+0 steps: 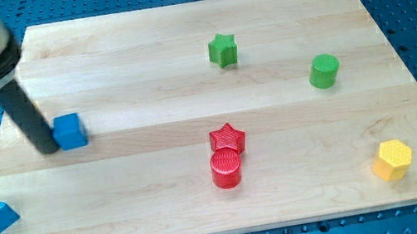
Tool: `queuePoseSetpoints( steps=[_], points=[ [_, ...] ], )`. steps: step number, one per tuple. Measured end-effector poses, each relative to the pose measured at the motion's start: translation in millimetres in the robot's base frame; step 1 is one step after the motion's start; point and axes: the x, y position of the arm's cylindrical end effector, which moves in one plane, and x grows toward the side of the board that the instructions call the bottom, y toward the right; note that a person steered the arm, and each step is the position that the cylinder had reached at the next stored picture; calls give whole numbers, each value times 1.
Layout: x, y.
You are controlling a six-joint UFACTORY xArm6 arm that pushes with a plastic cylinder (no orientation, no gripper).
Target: Place the cube to the top center of the board
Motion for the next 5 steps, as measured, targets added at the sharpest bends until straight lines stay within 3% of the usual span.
queuePoseSetpoints(
  steps=[1, 3, 4, 5],
  points=[
    [-9, 29],
    [33, 37],
    [-13, 64],
    [-5, 80]
  ],
)
